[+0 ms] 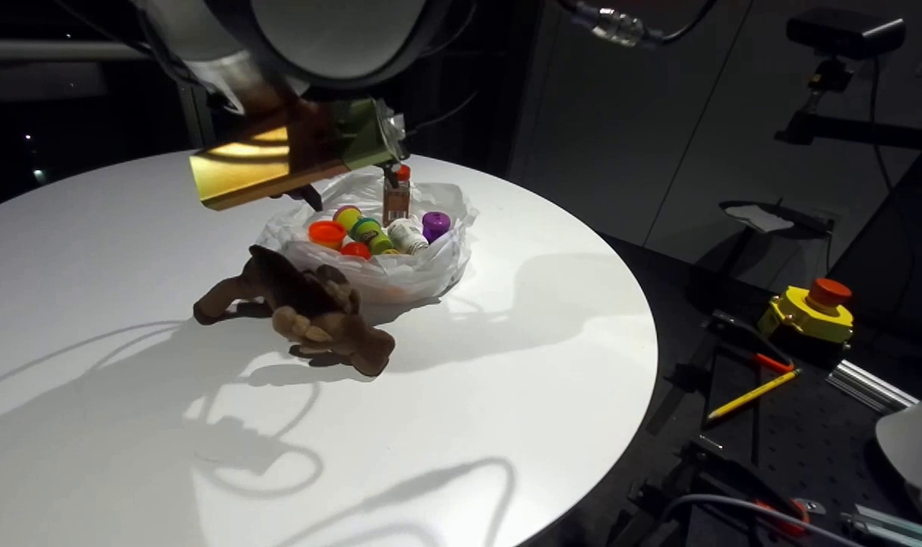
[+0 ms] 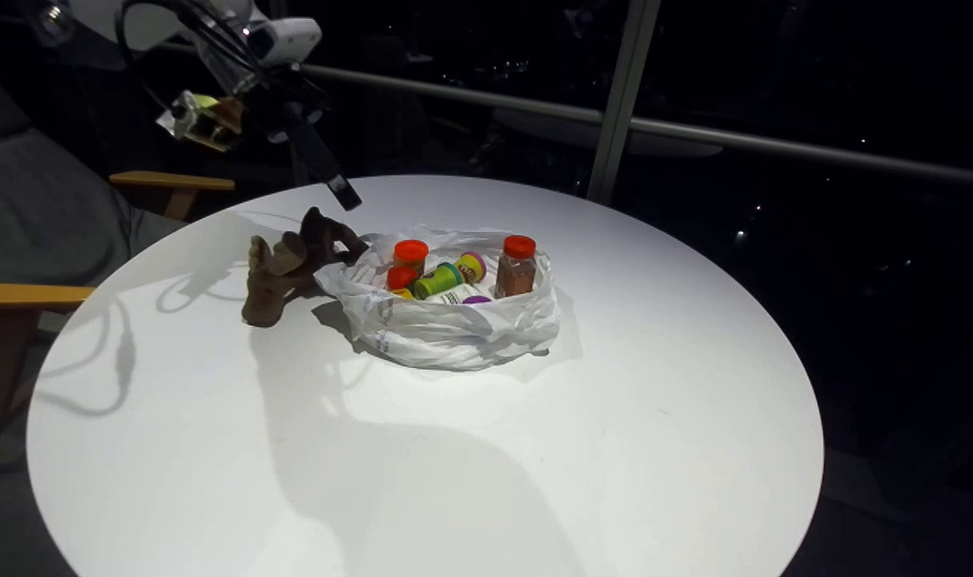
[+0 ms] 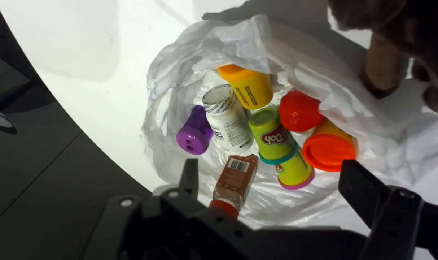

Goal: Put the objects in the plastic

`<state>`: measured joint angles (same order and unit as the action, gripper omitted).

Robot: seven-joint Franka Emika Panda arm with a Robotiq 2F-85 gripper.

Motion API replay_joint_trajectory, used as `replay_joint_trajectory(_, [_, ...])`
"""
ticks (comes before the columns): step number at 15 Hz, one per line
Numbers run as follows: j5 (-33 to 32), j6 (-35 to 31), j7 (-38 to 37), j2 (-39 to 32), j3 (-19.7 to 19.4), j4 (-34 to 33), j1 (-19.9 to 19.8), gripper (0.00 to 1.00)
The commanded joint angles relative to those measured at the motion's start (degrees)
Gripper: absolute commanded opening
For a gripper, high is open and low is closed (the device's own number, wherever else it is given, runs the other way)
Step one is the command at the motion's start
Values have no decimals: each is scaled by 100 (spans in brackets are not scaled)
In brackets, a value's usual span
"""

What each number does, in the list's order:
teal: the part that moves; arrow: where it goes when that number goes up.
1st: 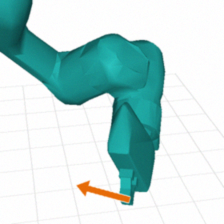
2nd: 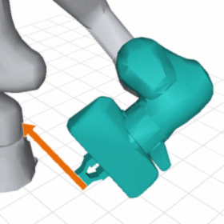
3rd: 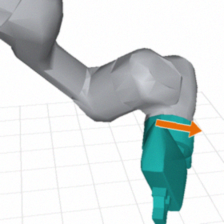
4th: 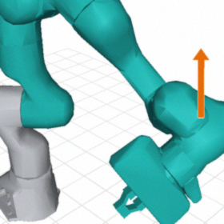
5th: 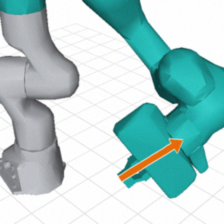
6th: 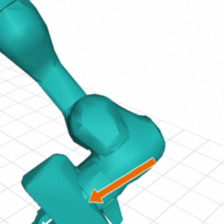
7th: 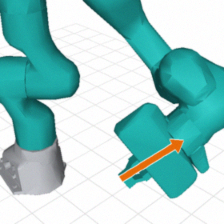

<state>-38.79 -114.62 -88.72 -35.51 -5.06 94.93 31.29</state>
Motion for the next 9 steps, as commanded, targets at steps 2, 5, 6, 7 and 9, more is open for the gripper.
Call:
replay_joint_trajectory(2, [-274, -372, 589, 1160, 803, 820, -228, 100])
replay_joint_trajectory(5, [-170, -806, 1202, 942, 1150, 694, -382, 100])
replay_joint_trajectory(6, [-137, -993, 1424, 848, 1228, 691, -422, 100])
replay_joint_trajectory(7, [-112, -1192, 1647, 690, 1282, 665, -463, 100])
replay_joint_trajectory(9, [-6, -1592, 2124, 378, 1361, 635, -538, 100])
